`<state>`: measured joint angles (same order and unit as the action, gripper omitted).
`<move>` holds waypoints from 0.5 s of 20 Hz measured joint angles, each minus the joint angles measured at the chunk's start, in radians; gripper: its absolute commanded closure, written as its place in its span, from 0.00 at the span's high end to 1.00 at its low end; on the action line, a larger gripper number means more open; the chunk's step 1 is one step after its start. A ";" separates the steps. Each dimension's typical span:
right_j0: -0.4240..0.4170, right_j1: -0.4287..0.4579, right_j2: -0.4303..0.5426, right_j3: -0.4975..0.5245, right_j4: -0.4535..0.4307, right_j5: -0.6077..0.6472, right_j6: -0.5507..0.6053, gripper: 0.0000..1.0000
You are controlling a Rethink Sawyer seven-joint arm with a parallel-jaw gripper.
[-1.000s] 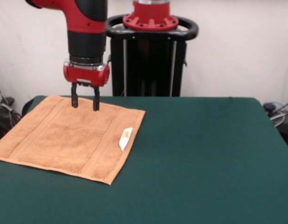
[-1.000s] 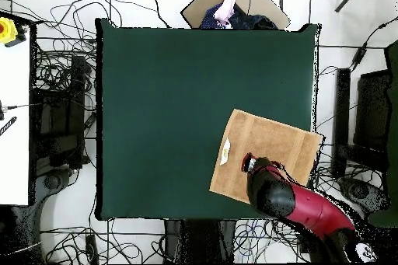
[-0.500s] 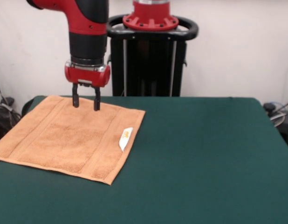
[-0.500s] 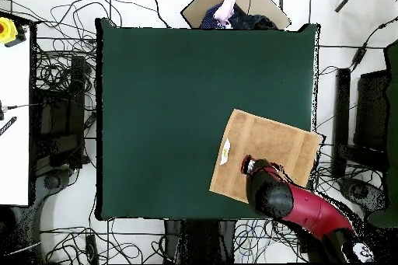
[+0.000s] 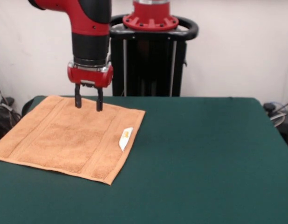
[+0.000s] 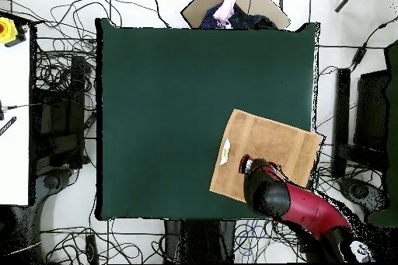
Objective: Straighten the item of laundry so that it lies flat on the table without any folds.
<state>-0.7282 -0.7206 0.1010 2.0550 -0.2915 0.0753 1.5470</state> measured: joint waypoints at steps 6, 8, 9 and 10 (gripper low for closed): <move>0.009 0.000 -0.012 0.000 0.000 0.000 0.000 1.00; 0.014 0.000 -0.027 0.000 0.000 0.000 0.000 1.00; 0.016 0.000 -0.030 0.000 0.000 0.000 0.000 1.00; 0.016 0.000 -0.031 0.000 0.000 0.000 0.000 1.00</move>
<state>-0.7121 -0.7207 0.0695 2.0550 -0.2913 0.0753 1.5470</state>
